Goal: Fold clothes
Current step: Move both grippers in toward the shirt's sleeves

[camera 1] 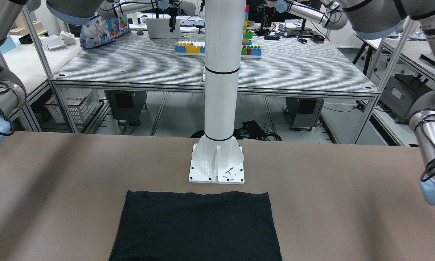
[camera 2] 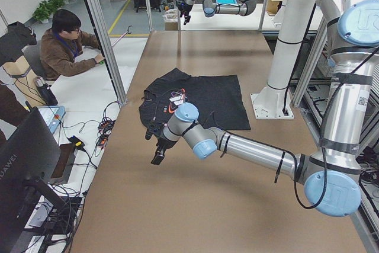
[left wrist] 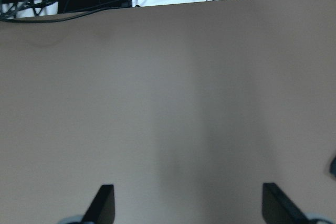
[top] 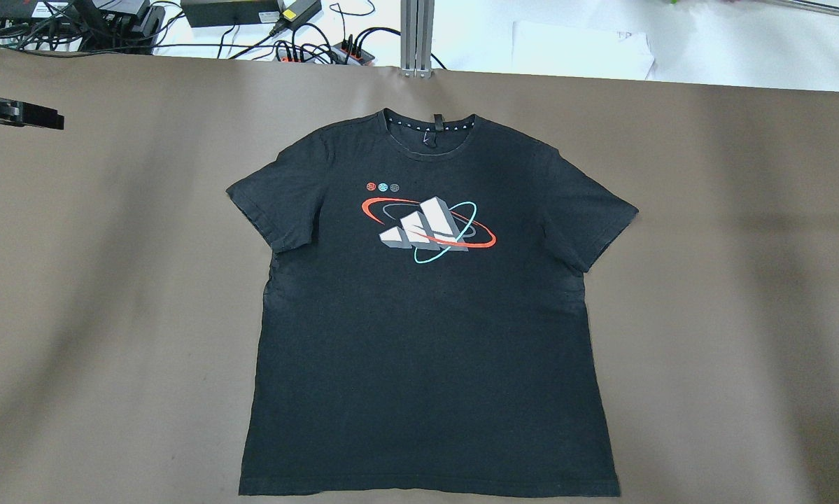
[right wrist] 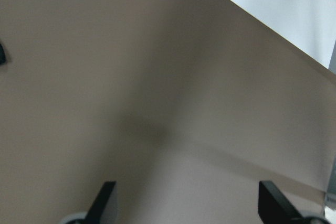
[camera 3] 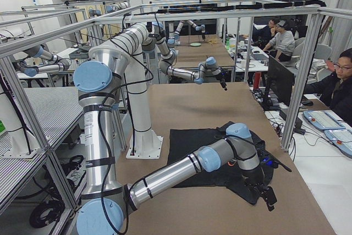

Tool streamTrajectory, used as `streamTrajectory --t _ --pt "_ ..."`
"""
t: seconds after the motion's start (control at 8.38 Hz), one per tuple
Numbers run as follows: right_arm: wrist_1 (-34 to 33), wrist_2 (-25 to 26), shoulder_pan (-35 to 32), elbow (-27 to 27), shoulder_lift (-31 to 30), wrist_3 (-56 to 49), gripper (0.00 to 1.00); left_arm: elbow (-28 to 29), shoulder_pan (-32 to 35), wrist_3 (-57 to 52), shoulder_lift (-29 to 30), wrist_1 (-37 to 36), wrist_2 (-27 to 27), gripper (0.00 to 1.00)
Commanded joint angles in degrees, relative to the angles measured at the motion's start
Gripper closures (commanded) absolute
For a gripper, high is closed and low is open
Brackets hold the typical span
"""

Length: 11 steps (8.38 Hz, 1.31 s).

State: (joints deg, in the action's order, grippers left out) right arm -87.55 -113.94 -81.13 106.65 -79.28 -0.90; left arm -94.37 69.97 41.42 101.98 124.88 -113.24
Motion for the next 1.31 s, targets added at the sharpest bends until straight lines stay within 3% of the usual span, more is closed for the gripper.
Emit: streamTrajectory --t 0.0,0.36,0.48,0.83,1.19 --pt "17.3 -1.0 2.5 -11.9 0.7 6.0 0.06 7.3 -4.0 7.9 5.0 8.1 0.3 0.0" --pt "26.8 -1.1 8.1 -15.4 0.7 23.0 0.06 11.3 -5.8 10.6 9.5 7.9 0.8 0.0" --pt "30.1 -0.9 11.7 -16.3 0.9 28.0 0.06 12.7 -7.9 11.7 11.4 8.1 4.9 0.0" --pt "44.4 -0.1 19.5 -28.7 7.0 41.7 0.06 14.0 -15.1 20.0 16.0 8.0 12.2 0.0" --pt "45.4 5.5 24.0 -30.7 9.2 47.7 0.06 14.2 -18.1 21.6 17.2 7.6 15.7 0.0"
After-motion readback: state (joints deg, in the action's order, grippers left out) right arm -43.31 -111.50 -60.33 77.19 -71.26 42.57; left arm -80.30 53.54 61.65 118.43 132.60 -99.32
